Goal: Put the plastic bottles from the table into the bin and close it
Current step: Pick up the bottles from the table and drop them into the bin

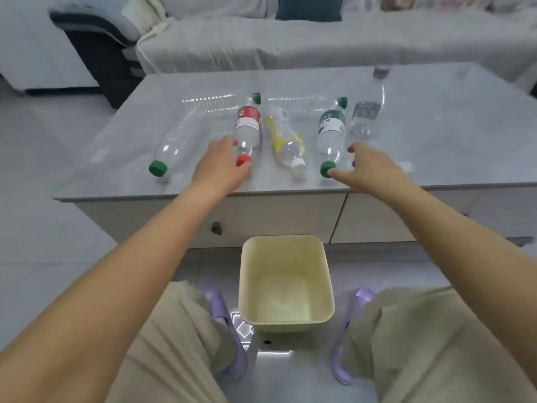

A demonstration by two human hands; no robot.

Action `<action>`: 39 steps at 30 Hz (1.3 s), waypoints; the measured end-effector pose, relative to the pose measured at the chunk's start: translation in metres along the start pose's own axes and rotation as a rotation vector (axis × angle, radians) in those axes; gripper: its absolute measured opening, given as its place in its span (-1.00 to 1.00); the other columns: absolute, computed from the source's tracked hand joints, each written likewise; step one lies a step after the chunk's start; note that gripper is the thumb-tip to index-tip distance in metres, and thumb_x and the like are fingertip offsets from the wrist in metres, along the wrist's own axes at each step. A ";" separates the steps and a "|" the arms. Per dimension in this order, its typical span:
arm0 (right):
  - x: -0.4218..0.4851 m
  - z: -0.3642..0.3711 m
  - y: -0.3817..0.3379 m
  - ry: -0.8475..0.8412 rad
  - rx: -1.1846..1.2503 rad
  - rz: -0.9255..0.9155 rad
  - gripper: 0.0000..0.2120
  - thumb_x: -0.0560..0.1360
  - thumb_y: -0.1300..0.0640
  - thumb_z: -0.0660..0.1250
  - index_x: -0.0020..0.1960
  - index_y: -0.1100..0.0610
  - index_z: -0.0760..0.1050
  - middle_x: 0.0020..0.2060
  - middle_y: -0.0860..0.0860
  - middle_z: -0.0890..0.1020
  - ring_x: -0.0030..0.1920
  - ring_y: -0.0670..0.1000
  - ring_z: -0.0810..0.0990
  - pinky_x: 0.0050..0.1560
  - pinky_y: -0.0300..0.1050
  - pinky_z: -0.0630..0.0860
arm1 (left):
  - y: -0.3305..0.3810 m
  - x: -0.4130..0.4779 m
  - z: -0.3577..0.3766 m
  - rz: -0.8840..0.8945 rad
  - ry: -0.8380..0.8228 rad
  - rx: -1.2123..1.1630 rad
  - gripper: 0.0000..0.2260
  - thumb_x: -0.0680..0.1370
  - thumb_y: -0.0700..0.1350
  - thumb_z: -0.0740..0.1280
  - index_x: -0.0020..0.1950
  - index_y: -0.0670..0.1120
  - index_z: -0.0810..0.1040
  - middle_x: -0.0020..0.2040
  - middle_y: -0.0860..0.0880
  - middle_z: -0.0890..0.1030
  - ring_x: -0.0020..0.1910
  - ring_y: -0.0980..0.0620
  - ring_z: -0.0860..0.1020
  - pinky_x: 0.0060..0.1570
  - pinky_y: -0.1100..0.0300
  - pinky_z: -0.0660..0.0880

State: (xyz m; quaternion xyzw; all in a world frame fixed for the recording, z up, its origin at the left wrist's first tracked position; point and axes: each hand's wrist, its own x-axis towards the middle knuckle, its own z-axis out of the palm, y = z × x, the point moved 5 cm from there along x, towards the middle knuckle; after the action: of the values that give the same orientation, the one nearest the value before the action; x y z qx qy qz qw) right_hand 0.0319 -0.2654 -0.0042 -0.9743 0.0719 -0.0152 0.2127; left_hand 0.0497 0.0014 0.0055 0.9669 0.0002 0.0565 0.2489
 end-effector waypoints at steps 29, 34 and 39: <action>-0.096 0.216 0.051 -0.559 -0.157 0.056 -0.43 0.48 -0.08 0.23 0.46 -0.03 0.21 0.22 0.08 0.57 0.19 0.14 0.54 0.08 0.01 0.53 | -0.112 -0.099 0.166 -0.012 -0.861 0.290 -0.51 0.56 -0.01 0.20 0.46 -0.13 0.25 0.34 -0.22 0.43 0.29 -0.20 0.46 0.23 0.02 0.42; -0.059 0.171 0.019 -0.264 -0.127 -0.109 -0.69 0.50 -0.11 0.23 0.15 0.01 0.51 -0.06 0.00 0.65 -0.02 0.10 0.60 -0.06 -0.01 0.55 | -0.127 -0.101 0.173 0.048 -0.897 0.444 -0.62 0.59 -0.02 0.11 0.39 -0.08 0.32 0.26 -0.16 0.49 0.19 -0.19 0.50 0.12 -0.01 0.47; -0.029 0.048 -0.043 0.327 0.221 -0.328 -0.63 0.47 -0.10 0.18 -0.40 0.12 0.35 -0.54 0.02 0.35 -0.43 0.14 0.37 -0.38 -0.02 0.36 | -0.124 -0.091 0.168 0.118 -0.840 0.530 -0.69 0.58 0.01 0.11 0.26 -0.07 0.41 0.19 -0.10 0.52 0.16 -0.16 0.52 0.00 0.02 0.45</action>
State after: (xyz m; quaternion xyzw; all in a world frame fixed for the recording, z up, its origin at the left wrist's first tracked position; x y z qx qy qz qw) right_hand 0.0122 -0.2033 -0.0297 -0.9283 -0.0559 -0.2148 0.2983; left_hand -0.0189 0.0270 -0.2103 0.9344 -0.1402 -0.3259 -0.0302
